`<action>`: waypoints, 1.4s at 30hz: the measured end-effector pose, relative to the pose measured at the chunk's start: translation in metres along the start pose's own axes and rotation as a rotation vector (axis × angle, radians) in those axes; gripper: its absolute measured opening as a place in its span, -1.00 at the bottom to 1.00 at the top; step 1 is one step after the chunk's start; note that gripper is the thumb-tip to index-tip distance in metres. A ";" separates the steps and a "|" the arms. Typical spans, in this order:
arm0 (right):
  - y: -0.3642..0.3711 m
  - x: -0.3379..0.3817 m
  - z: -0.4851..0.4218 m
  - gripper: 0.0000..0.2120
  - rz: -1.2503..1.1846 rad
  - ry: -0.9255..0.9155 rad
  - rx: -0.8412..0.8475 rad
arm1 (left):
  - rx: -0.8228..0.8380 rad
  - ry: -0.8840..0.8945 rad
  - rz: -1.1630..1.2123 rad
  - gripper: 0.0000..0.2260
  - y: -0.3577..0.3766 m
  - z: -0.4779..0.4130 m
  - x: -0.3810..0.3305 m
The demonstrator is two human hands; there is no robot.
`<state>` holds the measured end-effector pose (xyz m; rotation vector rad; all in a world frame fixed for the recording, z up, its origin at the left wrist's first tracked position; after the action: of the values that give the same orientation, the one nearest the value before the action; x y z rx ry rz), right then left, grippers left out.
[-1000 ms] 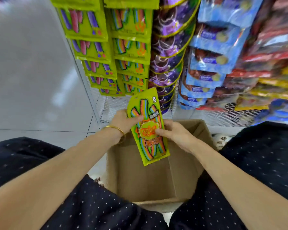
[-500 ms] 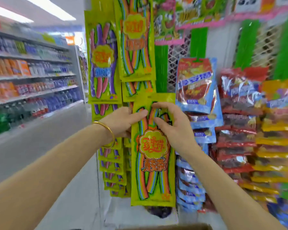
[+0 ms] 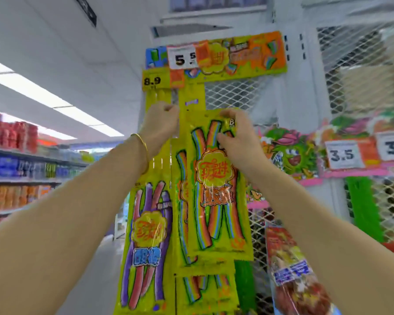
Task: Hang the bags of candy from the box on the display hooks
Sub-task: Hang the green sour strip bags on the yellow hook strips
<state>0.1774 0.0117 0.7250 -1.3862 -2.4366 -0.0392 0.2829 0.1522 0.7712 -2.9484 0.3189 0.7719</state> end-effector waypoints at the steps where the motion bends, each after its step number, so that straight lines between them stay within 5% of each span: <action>1: 0.004 -0.002 -0.013 -0.63 0.014 0.006 -0.001 | -0.027 -0.012 -0.002 -0.86 -0.001 -0.012 0.004; 4: 0.014 -0.008 -0.047 -0.64 0.024 0.034 -0.001 | -0.035 0.010 -0.027 -0.66 0.004 -0.040 0.013; 12: 0.033 -0.008 -0.079 -0.68 0.149 0.007 0.025 | -0.194 0.036 -0.052 -0.54 0.003 -0.049 0.003; 18: 0.036 -0.003 -0.081 -0.63 0.242 -0.013 0.031 | -0.221 0.071 -0.184 -0.77 0.010 -0.048 -0.003; 24: 0.039 0.002 -0.082 -0.61 0.252 -0.030 0.078 | -0.222 -0.102 0.002 -0.83 0.011 -0.065 0.019; 42: 0.040 0.003 -0.073 -0.58 0.257 0.032 0.139 | -0.150 -0.150 0.038 -0.75 0.015 -0.059 0.019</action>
<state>0.2298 0.0214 0.7886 -1.6078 -2.1721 0.1642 0.3243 0.1265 0.8131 -3.0052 0.3202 1.0598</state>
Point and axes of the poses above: each hand's wrist, its own z-axis away from the middle knuckle, its own y-axis out of the palm, x = y × z, the point moved 10 cm from there along -z, towards the middle knuckle, and after that the axes turned 7 degrees about z, right-handed, at the moved point
